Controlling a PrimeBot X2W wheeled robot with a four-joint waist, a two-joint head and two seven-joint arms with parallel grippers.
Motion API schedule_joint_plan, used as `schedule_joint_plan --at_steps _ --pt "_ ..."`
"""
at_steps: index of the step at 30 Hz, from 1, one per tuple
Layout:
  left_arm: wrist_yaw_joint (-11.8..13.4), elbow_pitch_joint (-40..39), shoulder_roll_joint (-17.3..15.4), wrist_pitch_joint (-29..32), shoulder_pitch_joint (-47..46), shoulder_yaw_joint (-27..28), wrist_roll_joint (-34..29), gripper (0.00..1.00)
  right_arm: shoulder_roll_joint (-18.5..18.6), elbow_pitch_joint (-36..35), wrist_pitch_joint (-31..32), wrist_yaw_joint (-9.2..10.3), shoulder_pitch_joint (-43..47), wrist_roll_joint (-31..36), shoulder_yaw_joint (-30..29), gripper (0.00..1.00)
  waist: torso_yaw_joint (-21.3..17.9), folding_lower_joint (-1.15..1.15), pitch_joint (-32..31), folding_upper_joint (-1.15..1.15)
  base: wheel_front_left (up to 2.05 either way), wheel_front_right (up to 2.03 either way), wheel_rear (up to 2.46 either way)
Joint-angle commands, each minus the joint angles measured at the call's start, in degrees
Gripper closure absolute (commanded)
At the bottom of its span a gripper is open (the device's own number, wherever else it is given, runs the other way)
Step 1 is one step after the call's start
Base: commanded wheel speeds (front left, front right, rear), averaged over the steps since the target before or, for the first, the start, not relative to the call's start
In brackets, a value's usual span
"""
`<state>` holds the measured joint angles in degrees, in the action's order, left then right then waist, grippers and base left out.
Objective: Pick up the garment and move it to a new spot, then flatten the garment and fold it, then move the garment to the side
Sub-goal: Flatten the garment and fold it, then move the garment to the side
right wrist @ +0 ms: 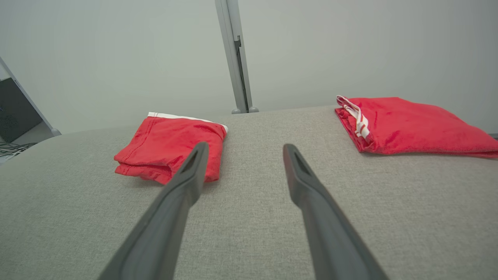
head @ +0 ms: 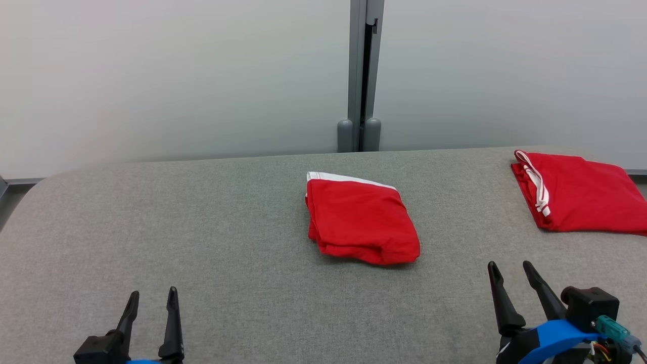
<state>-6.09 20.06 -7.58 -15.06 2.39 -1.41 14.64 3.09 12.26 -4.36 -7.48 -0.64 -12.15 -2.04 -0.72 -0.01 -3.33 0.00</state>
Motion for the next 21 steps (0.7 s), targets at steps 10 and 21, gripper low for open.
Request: schedule_joint_plan --at_steps 10,21 --pt "0.54 1.59 -0.86 0.35 0.24 -0.59 0.11 0.0 -0.1 1.11 -0.69 -0.03 0.81 0.29 0.62 0.0 0.52 0.01 0.23 0.0 0.0 0.0 0.0" --pt "0.94 1.2 -1.09 0.05 -0.48 -1.14 -0.1 0.0 -0.15 1.16 -0.32 -0.03 0.37 -0.42 1.02 0.0 0.78 0.01 0.87 0.0 0.0 0.0 0.0"
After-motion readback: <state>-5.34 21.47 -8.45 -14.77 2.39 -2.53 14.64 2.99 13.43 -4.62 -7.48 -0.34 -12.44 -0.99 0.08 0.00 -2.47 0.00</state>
